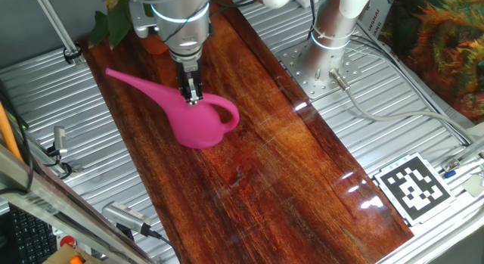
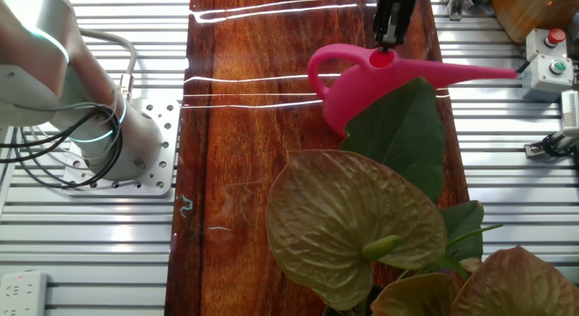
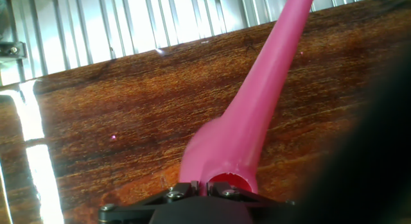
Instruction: Water the plant
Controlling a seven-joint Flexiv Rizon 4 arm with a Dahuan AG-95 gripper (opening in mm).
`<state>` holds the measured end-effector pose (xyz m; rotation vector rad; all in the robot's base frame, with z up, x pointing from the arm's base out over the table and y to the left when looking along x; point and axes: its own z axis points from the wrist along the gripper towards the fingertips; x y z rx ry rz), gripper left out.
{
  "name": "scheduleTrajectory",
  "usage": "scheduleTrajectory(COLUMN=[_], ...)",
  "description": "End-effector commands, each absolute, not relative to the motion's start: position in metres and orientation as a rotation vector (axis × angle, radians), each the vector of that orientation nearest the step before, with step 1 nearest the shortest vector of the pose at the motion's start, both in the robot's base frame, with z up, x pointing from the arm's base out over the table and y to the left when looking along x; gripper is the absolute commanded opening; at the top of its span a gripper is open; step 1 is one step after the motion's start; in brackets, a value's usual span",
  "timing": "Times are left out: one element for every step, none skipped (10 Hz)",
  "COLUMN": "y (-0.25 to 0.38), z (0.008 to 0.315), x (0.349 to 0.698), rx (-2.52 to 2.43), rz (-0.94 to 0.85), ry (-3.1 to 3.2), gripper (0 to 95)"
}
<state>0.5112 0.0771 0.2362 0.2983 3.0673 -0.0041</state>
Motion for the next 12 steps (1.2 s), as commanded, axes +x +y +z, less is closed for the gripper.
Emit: scheduleTrajectory(y=[0.077, 0.076, 0.074, 0.070, 0.062, 0.054, 0.051, 0.040, 0.035, 0.028, 0.022, 0.009], z=[0.245, 0.245, 0.246, 0.248, 0.252, 0.255, 0.255, 0.258, 0.259, 0.261, 0.263, 0.267], x=[0.512, 0.512, 0.512, 0.512, 0.512, 0.512, 0.512, 0.511, 0.511, 0.510, 0.509, 0.506], rx=[0.344, 0.346, 0.354, 0.349, 0.338, 0.316, 0.305, 0.274, 0.262, 0.247, 0.228, 0.180], rz=[-0.012, -0.031, -0.025, -0.026, -0.016, -0.021, -0.023, -0.032, -0.033, -0.030, -0.027, -0.029], ry=[3.073, 3.071, 3.071, 3.073, 3.080, 3.081, 3.082, 3.088, 3.091, 3.097, 3.100, 3.105], gripper=[0.0, 0.0, 0.0, 0.0, 0.0, 0.0, 0.0, 0.0, 0.0, 0.0, 0.0, 0.0])
